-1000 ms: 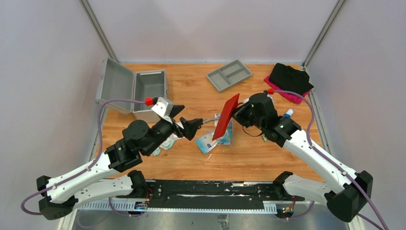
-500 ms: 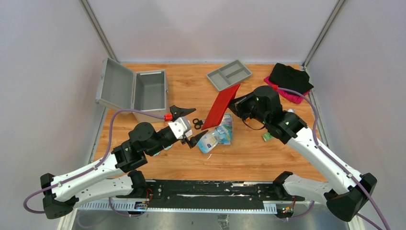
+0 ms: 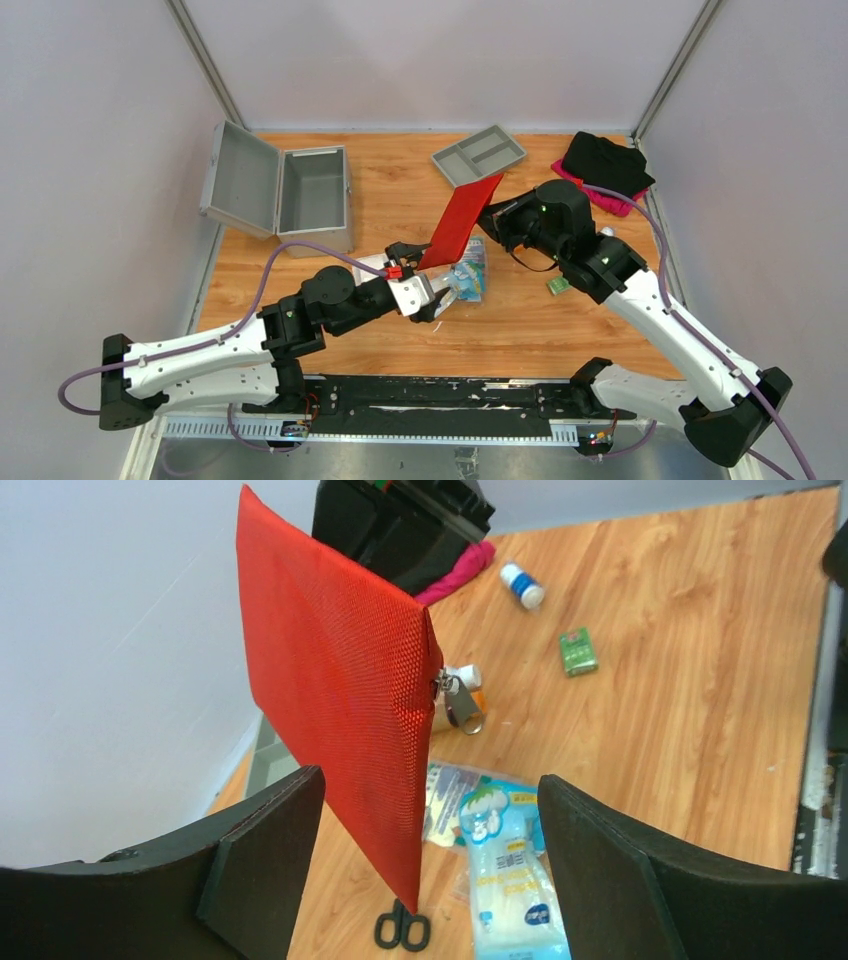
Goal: Organize the medicine kit
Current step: Open the medicine pouch.
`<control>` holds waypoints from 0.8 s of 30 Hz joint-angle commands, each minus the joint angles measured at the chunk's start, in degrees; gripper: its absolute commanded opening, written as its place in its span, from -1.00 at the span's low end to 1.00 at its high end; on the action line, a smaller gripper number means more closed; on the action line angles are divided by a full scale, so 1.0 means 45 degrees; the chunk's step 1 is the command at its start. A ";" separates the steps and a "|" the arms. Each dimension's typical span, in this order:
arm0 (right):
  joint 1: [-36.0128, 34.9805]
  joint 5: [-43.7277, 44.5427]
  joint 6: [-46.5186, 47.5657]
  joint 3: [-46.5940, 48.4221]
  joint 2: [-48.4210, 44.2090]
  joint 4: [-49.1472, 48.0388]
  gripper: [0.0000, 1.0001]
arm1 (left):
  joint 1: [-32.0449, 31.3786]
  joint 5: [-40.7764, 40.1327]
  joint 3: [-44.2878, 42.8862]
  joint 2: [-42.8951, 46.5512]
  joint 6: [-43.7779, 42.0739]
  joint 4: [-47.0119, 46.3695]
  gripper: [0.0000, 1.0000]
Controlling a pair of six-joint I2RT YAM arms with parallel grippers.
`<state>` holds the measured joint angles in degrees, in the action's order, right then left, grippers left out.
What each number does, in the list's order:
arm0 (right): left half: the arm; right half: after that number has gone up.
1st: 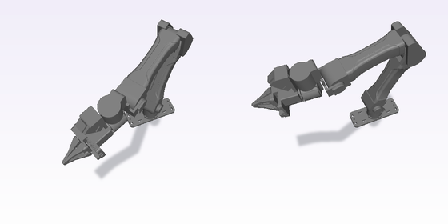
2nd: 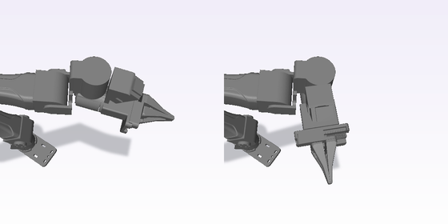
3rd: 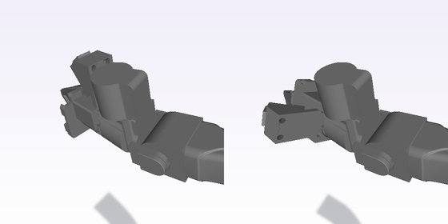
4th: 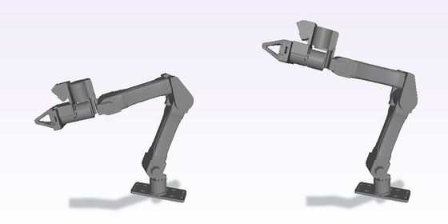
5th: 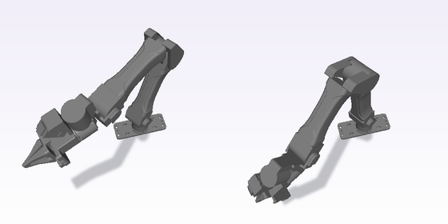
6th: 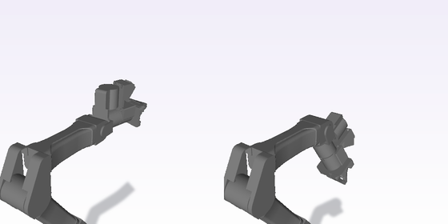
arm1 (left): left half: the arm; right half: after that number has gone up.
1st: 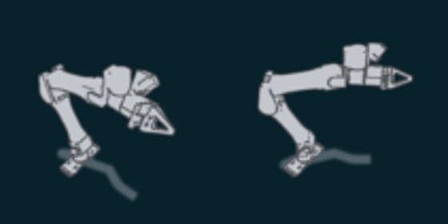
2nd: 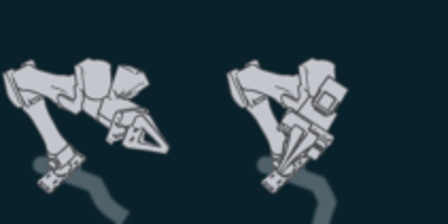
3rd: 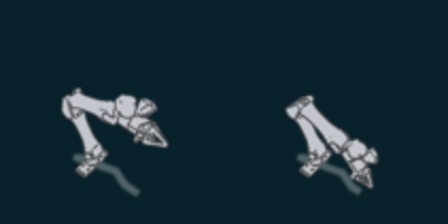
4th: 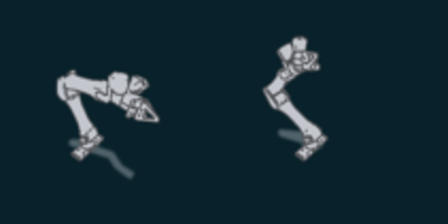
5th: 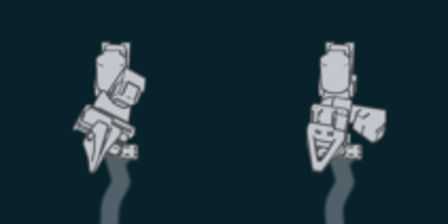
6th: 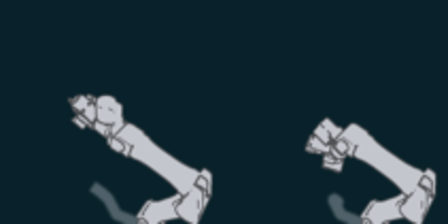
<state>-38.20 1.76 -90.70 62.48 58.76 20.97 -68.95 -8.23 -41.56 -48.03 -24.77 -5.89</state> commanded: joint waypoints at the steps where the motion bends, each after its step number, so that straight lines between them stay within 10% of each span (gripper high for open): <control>1: 0.0106 0.0058 -0.0262 -0.0071 -0.0267 -0.0149 -1.00 | -0.0319 -0.1395 -0.0334 -0.0269 -0.0578 -0.0615 0.63; 24: 0.0111 0.0080 -0.0317 -0.0601 -0.0276 -0.0588 -1.00 | -0.0362 -0.1698 -0.0940 -0.0949 -0.0648 -0.1331 0.17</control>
<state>-38.20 1.50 -91.53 60.47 58.37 19.07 -70.00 -16.73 -43.77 -52.25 -28.05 -9.80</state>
